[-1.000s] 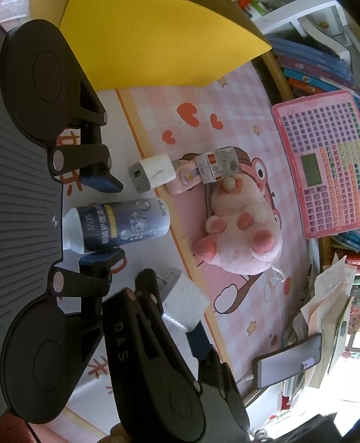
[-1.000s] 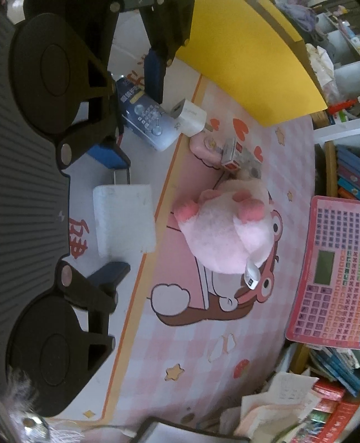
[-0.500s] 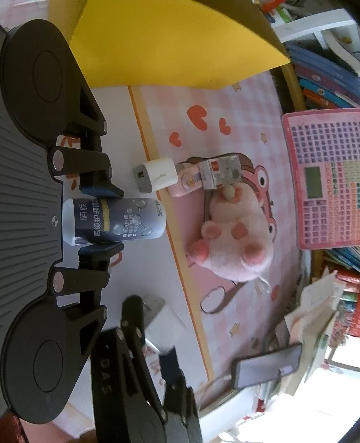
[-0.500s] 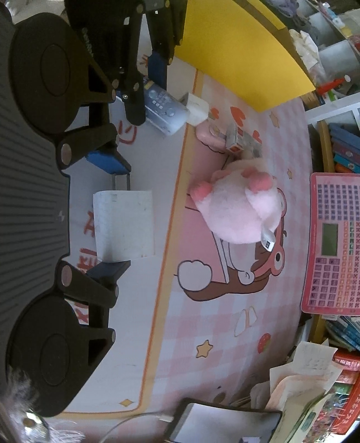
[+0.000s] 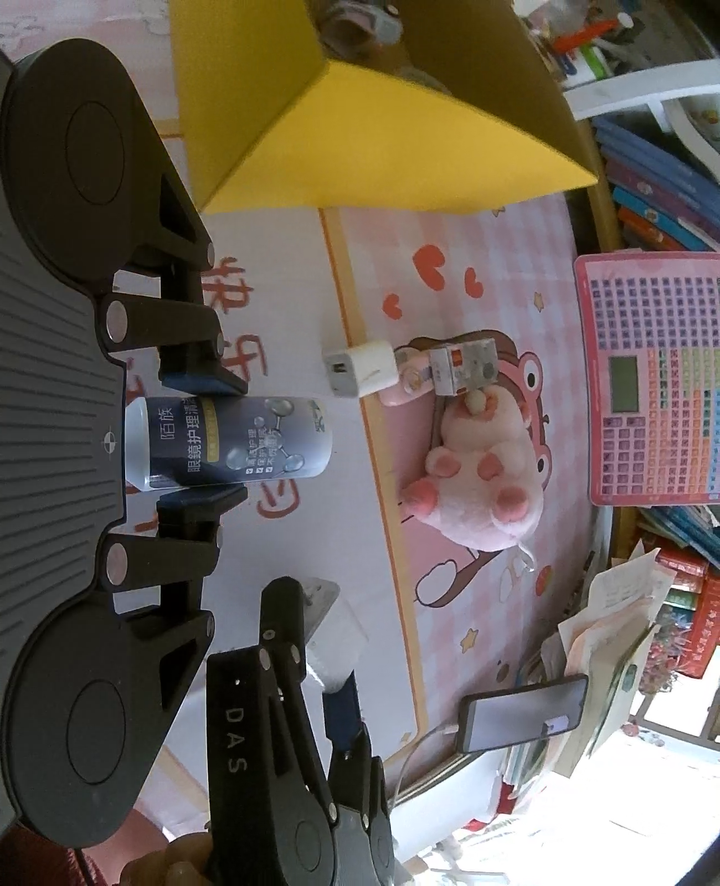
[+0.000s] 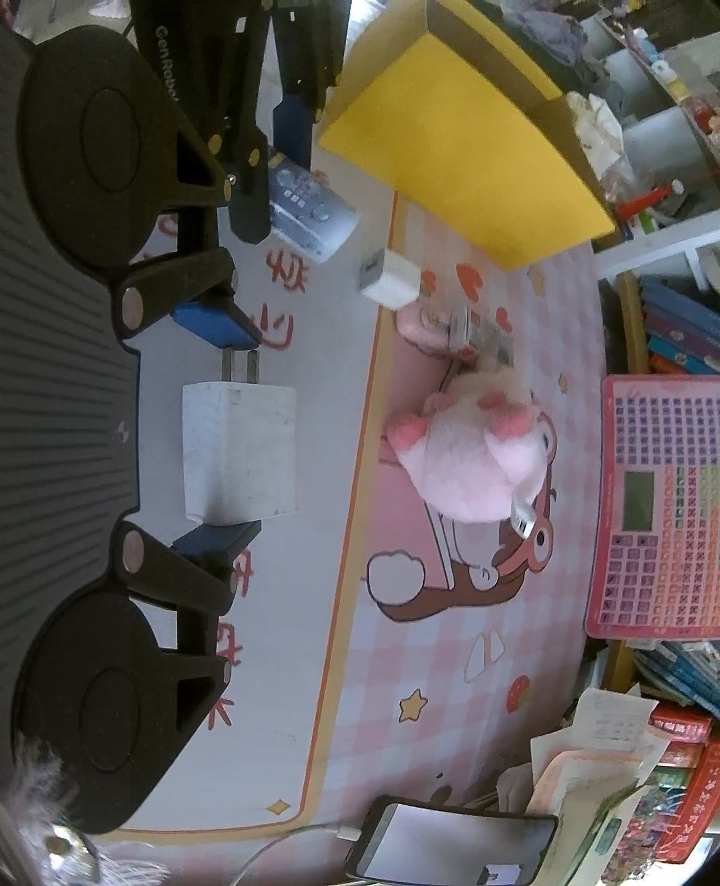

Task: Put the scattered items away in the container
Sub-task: 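Lift spray bottle with left tool while right tool grasps white charger block, then carry spray bottle in left tool while right tool carries charger block to yellow box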

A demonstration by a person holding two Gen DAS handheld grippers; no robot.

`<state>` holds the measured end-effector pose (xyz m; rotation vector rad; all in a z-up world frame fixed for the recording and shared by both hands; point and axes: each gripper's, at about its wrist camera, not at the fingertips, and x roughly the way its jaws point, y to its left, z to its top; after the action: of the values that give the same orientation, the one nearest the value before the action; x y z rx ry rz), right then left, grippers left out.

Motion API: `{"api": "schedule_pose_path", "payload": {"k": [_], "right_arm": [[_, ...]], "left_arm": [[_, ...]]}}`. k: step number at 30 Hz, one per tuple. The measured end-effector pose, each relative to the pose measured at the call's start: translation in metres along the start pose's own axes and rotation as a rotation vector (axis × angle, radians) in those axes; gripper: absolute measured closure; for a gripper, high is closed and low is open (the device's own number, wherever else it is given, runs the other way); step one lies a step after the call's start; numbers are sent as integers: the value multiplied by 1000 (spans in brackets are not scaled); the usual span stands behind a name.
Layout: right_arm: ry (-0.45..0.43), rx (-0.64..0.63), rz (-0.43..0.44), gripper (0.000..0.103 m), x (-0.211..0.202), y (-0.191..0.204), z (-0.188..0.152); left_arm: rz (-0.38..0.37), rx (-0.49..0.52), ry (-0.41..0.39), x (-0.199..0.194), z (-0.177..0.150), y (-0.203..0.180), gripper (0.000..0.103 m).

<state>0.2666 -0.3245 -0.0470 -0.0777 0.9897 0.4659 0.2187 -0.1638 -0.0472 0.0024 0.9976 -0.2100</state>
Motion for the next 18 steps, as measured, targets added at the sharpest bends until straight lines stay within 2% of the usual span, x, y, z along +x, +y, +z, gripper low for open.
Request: {"api": "schedule_pose_path", "payload": {"k": [6,18], "right_arm": [[-1,6,4,40,-9,18,-10],[1,-9,-37,40,-26,65,-28]], "left_arm": [[-13,-9,-19,-16,-11,8,72],[-91,-63,-40,-43,-44,41,72]]}}
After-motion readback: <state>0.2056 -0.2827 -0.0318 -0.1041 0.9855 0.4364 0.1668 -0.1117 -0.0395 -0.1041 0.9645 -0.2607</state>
